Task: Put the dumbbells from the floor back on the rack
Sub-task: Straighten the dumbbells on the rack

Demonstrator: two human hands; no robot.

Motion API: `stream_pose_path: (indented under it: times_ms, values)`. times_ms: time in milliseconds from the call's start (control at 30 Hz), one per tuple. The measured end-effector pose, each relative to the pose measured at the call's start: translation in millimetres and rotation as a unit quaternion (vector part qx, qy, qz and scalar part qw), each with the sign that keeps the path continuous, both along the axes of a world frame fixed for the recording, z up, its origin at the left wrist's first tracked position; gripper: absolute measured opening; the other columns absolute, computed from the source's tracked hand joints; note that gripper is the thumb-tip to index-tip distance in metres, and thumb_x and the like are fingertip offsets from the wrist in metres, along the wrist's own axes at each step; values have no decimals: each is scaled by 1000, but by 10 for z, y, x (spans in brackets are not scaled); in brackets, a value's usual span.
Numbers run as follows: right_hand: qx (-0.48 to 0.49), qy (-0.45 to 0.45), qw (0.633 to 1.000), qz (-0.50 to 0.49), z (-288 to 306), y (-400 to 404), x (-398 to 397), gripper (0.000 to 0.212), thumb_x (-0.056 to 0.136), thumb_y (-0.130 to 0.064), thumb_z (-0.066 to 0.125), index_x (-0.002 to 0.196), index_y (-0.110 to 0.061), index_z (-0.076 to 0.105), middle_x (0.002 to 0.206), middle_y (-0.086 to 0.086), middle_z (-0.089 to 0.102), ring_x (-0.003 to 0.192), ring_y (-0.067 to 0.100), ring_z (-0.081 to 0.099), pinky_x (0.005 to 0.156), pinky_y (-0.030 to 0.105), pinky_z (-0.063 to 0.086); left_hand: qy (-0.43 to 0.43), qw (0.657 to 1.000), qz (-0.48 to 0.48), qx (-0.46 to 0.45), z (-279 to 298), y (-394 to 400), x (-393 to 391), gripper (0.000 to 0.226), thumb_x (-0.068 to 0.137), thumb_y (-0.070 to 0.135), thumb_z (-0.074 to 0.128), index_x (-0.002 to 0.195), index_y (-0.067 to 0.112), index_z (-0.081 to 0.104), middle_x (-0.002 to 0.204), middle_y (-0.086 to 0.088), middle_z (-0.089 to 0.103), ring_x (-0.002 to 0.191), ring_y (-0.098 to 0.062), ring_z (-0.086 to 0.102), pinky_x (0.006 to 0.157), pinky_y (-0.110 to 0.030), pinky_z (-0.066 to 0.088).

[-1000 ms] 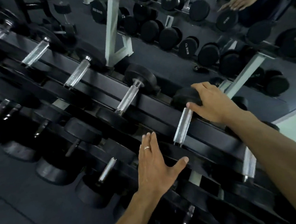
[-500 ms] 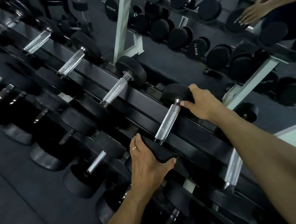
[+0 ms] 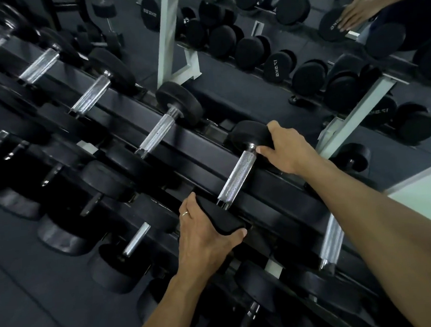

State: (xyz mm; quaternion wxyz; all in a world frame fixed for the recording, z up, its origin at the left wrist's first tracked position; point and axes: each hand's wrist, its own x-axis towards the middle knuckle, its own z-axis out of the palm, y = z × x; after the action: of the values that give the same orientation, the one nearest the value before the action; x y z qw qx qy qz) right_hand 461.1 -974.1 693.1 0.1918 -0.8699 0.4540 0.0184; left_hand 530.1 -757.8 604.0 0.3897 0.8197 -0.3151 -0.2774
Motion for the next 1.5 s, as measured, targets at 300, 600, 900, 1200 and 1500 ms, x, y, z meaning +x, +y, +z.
stream_pose_path:
  times_ms: [300,600,900,1200,1500]
  values:
    - [14,-15,1000,15,-67,-39,-264,84,95,-39,59,156,-13,8,158,12,28,138,32,40,110,43,36,-1,1000,5,15,58,-19,-45,130,60,50,86,152,22,0,161,3,-3,148,-18,6,120,-37,19]
    - [-36,60,997,21,146,-102,-1291,70,96,-47,53,151,-9,32,145,14,42,130,34,46,106,44,40,-204,978,-17,-25,351,-129,-936,106,79,74,37,153,3,7,161,-13,-8,145,-18,-27,116,-40,-21]
    - [45,20,998,-30,38,-20,-1945,76,78,-67,62,138,-23,44,118,0,56,108,22,57,94,36,47,-93,986,-105,93,200,79,-1875,131,61,89,42,153,8,-4,162,-12,-9,146,-21,-23,117,-40,-16]
    - [45,-20,997,-54,-48,15,-1961,37,90,-38,69,113,-19,47,89,-5,57,87,21,59,76,32,45,52,995,-67,55,104,84,-2046,136,57,70,76,151,17,-6,159,-13,9,147,-26,16,117,-42,27]
    - [35,-39,997,-54,-54,39,-1965,36,91,-34,68,116,-17,48,97,1,62,92,24,61,83,37,49,80,994,-58,46,66,28,-2063,128,60,54,83,150,18,-1,156,-10,9,142,-25,25,114,-36,32]
